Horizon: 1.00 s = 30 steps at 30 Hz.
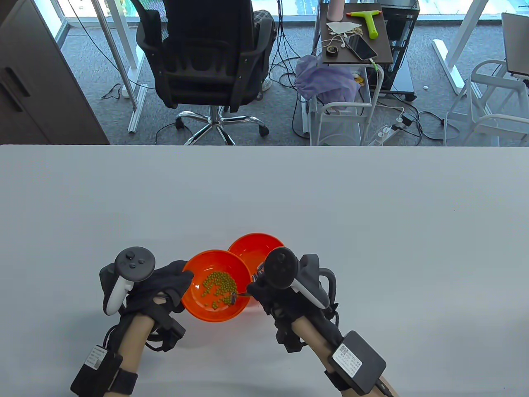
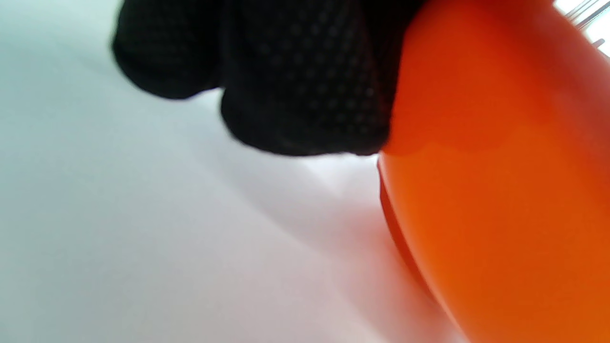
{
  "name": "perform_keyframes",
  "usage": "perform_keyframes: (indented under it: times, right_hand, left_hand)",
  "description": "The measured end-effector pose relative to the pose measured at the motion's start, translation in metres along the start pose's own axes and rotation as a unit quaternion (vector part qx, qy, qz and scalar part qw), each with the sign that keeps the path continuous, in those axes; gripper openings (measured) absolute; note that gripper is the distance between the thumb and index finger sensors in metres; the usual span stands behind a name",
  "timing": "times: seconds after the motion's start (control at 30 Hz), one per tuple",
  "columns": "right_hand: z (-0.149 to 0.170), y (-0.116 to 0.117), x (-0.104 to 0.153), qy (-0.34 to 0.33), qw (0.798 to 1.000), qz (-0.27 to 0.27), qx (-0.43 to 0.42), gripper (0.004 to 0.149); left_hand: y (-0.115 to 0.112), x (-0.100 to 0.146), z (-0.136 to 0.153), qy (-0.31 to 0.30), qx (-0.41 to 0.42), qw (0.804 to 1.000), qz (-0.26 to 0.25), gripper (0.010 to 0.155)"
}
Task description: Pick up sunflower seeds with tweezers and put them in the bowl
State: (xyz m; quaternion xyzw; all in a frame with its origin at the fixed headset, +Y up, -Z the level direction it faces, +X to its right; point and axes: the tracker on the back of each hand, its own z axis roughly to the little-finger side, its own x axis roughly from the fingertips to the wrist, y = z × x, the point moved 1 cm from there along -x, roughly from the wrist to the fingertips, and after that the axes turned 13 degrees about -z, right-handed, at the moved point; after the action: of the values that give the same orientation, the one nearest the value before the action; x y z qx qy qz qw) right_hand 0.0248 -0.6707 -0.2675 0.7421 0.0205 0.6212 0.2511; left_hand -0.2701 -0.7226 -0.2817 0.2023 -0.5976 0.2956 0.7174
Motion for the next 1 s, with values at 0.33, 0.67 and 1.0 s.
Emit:
perform_keyframes:
  times: [0.33,0.67,1.0]
  right_hand:
    - [-0.010,0.006,0.004,0.026,0.998,0.004,0.050,0.038]
    - [-0.013,0.012,0.001,0.008,0.999,0.005,0.041,0.039]
    - [-0.010,0.016,-0.002,-0.011,1.000,0.012,0.014,0.037]
  left_hand:
    - [-0.004,0.001,-0.004,-0.007,-0.008,1.000,0.005,0.049]
    - [-0.006,0.002,-0.005,-0.011,-0.012,1.000,0.006,0.049]
    - [-0.005,0.002,-0.005,-0.010,-0.012,1.000,0.003,0.050]
